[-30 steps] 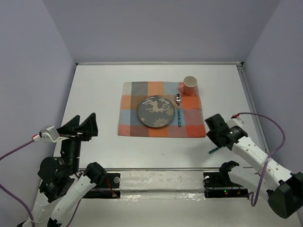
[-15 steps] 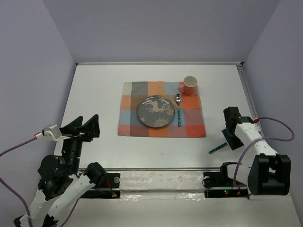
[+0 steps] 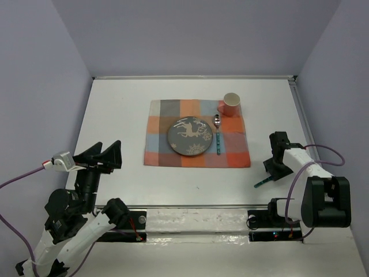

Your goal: Set the dinner table for one person

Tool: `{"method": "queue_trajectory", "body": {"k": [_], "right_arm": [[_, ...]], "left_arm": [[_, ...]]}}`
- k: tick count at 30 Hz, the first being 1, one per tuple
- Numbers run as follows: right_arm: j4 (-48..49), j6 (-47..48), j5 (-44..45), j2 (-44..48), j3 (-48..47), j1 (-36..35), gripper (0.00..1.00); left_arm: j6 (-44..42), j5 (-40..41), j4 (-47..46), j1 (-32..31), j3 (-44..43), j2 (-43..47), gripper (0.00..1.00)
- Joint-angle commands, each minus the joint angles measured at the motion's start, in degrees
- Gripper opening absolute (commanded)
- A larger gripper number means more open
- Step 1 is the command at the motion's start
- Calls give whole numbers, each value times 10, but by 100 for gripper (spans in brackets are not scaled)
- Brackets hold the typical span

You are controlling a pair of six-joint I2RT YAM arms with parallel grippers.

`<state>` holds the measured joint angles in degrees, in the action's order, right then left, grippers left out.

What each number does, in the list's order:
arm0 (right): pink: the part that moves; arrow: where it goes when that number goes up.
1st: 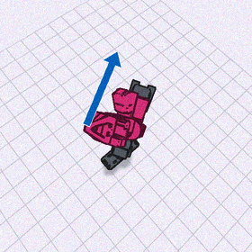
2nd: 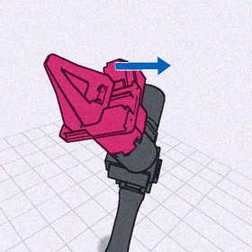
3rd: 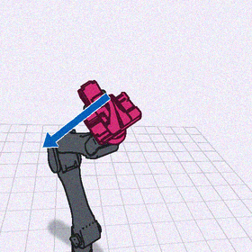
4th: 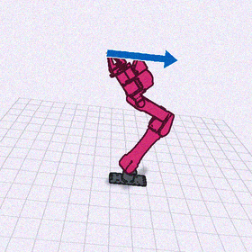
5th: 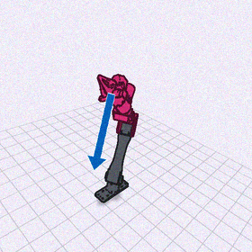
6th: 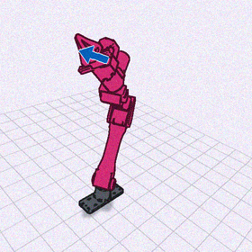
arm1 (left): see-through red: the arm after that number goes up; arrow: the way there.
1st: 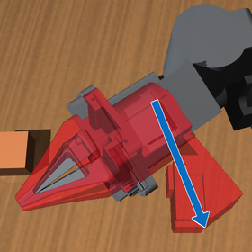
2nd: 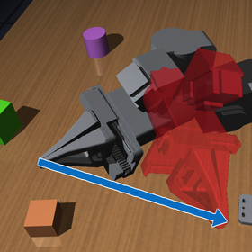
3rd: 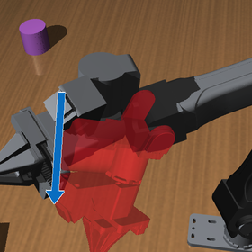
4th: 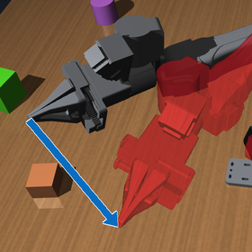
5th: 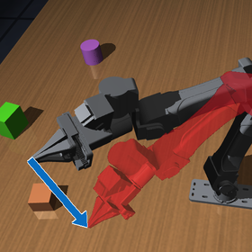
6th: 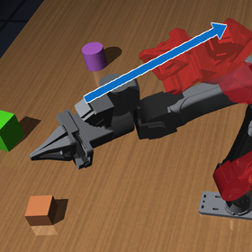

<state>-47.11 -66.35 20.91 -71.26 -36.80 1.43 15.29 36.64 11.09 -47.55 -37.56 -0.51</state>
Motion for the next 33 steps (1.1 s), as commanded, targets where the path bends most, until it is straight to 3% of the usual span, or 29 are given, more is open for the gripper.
{"method": "queue_trajectory", "body": {"k": [1, 5, 9, 12, 17, 19, 22, 26, 31, 33], "right_arm": [[61, 13, -37, -5, 30, -2, 46], [64, 24, -33, 5, 19, -7, 30], [56, 41, -7, 35, 3, -7, 0], [42, 63, 29, 82, -27, -26, 0], [58, 146, 85, 118, -155, -196, 0], [62, 160, 113, 59, -234, -311, 0], [69, 194, 133, -86, -333, -406, 0], [77, 253, 138, -294, -575, -519, 0], [101, 265, 50, -501, -761, -532, 0], [115, 254, 28, -529, -793, -532, 0]], "left_arm": [[1, 19, -9, -2, -18, 116, 99], [-1, 22, -11, 1, -16, 111, 99], [-3, 23, -10, 3, -16, 107, 99], [-3, 27, -11, 4, -14, 105, 99], [-4, 24, -13, 5, -11, 88, 99], [-5, 21, -15, 7, -11, 80, 99], [-3, 21, -13, 10, -10, 61, 99], [6, 40, -5, 15, -13, 31, 99], [10, 48, -1, 23, -13, 10, 99], [10, 46, 0, 25, -13, -12, 99]]}}
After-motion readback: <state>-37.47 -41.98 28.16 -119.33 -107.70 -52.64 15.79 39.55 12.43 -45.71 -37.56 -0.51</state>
